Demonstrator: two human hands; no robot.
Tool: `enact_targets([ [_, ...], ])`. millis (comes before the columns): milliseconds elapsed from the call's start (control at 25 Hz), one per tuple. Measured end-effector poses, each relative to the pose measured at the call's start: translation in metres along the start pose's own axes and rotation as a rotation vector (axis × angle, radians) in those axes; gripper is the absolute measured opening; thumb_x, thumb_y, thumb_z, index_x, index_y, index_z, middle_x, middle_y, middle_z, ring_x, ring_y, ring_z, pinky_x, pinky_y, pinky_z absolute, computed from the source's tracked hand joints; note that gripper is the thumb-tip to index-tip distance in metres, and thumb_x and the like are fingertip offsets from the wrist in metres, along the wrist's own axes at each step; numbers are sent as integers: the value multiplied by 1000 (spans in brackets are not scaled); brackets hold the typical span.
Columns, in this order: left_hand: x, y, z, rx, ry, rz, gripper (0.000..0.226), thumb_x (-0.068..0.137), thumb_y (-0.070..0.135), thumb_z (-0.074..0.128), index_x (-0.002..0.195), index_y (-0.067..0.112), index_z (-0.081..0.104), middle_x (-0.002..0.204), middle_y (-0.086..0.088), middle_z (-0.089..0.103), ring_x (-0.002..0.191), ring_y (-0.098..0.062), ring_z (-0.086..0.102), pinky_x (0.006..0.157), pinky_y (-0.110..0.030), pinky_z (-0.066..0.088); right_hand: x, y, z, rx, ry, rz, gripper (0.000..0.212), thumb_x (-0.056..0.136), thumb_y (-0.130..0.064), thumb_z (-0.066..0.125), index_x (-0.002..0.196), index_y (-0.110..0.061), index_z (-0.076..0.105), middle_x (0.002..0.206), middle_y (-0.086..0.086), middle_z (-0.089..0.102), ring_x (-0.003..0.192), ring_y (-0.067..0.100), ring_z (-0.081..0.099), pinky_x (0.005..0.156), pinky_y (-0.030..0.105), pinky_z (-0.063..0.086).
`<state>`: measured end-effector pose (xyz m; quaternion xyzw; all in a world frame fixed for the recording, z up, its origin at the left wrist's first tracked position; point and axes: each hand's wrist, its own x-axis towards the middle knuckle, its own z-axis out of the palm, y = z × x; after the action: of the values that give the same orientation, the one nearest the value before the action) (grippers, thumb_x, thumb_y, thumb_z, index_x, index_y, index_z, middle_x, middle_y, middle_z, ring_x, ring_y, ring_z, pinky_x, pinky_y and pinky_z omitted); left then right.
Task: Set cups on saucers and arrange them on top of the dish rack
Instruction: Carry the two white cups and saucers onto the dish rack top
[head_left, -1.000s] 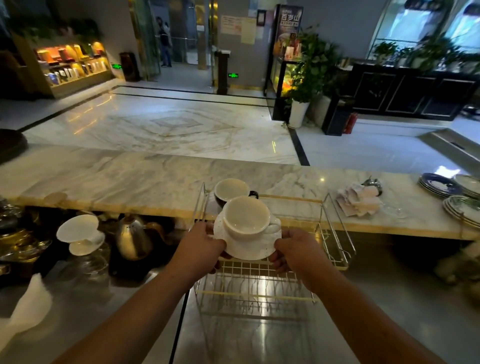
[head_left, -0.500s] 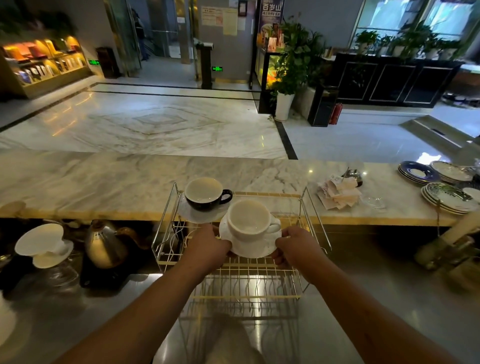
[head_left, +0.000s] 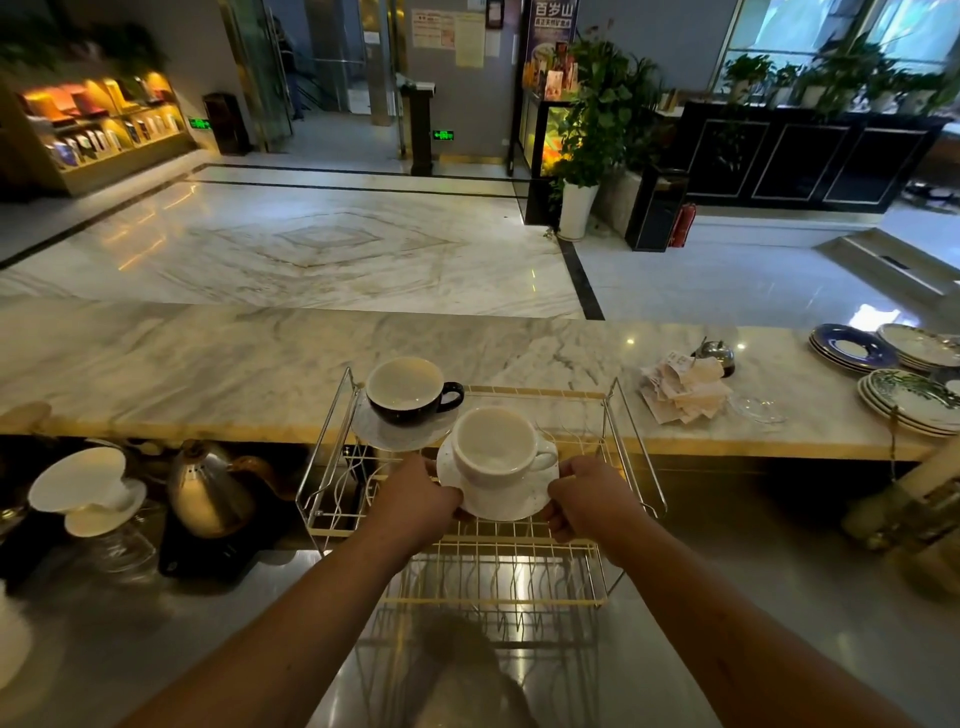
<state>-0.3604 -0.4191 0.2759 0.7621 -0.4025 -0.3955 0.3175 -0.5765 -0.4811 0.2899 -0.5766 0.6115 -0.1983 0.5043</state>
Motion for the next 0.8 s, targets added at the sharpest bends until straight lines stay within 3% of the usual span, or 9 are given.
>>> enact_targets([
  [120, 2, -2, 2, -8, -10, -5, 38, 86, 14, 72, 117, 22, 52, 98, -3, 74, 62, -10, 71, 40, -20, 47, 2, 0, 0, 4, 1, 12, 17, 93, 2, 52, 101, -7, 63, 65, 11, 72, 50, 18, 66, 48, 29, 55],
  [400, 2, -2, 4, -9, -16, -13, 42, 86, 15, 72, 123, 20, 51, 101, -3, 74, 76, -18, 73, 52, -28, 51, 5, 2, 1, 17, 9, 27, 20, 92, 4, 50, 104, -7, 63, 66, 13, 71, 48, 18, 64, 48, 30, 54],
  [520, -2, 0, 0, 10, -36, -8, 44, 86, 17, 70, 127, 19, 55, 92, -2, 78, 72, -14, 74, 52, -28, 51, 2, 4, 2, 11, 4, -11, 25, 93, 3, 50, 109, -10, 64, 67, 13, 70, 49, 18, 64, 52, 32, 56],
  [640, -8, 3, -8, 46, -60, -6, 44, 86, 25, 70, 129, 24, 58, 83, 3, 80, 58, -8, 69, 45, -24, 49, -7, 5, 2, 39, 4, -27, 30, 93, 2, 55, 112, -19, 65, 71, 13, 74, 52, 16, 65, 53, 31, 57],
  [800, -19, -2, -22, 162, -31, 120, 50, 90, 38, 68, 137, 29, 57, 91, 8, 72, 63, -8, 70, 44, -24, 51, -33, 2, 1, 68, 24, -55, 31, 94, -11, 64, 89, -42, 59, 72, 4, 77, 52, 10, 66, 51, 27, 58],
])
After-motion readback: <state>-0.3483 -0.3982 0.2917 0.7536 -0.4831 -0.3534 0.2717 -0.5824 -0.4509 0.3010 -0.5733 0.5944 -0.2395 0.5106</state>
